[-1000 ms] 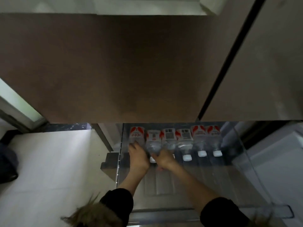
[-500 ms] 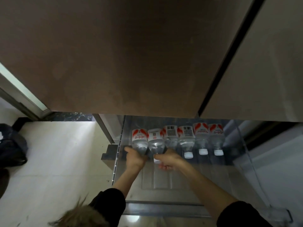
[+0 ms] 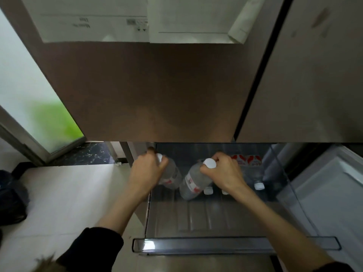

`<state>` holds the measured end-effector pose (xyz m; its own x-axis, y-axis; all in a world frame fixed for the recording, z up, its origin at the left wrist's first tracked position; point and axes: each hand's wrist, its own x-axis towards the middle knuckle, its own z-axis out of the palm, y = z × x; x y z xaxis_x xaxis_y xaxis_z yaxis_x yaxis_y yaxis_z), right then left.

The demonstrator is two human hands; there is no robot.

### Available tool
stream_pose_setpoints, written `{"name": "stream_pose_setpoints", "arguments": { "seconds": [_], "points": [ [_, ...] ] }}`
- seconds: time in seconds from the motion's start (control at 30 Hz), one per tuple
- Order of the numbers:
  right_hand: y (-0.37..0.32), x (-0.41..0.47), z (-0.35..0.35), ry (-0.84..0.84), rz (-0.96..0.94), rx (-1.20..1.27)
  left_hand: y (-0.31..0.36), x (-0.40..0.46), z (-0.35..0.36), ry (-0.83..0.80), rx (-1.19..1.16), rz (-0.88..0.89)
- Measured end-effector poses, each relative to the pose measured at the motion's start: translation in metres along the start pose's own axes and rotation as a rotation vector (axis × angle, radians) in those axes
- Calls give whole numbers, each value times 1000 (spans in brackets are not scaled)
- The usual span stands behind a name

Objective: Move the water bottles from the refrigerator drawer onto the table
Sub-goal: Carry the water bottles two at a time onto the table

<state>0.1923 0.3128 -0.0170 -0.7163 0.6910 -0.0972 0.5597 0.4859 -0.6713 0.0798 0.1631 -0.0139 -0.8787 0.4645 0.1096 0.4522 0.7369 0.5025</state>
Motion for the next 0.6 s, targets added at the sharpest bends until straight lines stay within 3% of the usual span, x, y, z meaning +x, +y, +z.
{"name": "stream_pose_setpoints", "arguments": {
  "seconds": [0.23, 0.37, 0.5, 0.6],
  "points": [
    [5, -7, 15, -56, -129, 31, -1, -7, 12, 9, 89, 168],
    [14, -8, 15, -144, -202, 98, -27, -7, 22, -126, -163, 210],
    [14, -6, 14, -296, -261, 129, -41, -11, 23, -143, -325, 148],
    [15, -8, 20, -309, -287, 135, -39, -19, 29, -143, -458, 134]
  ]
}}
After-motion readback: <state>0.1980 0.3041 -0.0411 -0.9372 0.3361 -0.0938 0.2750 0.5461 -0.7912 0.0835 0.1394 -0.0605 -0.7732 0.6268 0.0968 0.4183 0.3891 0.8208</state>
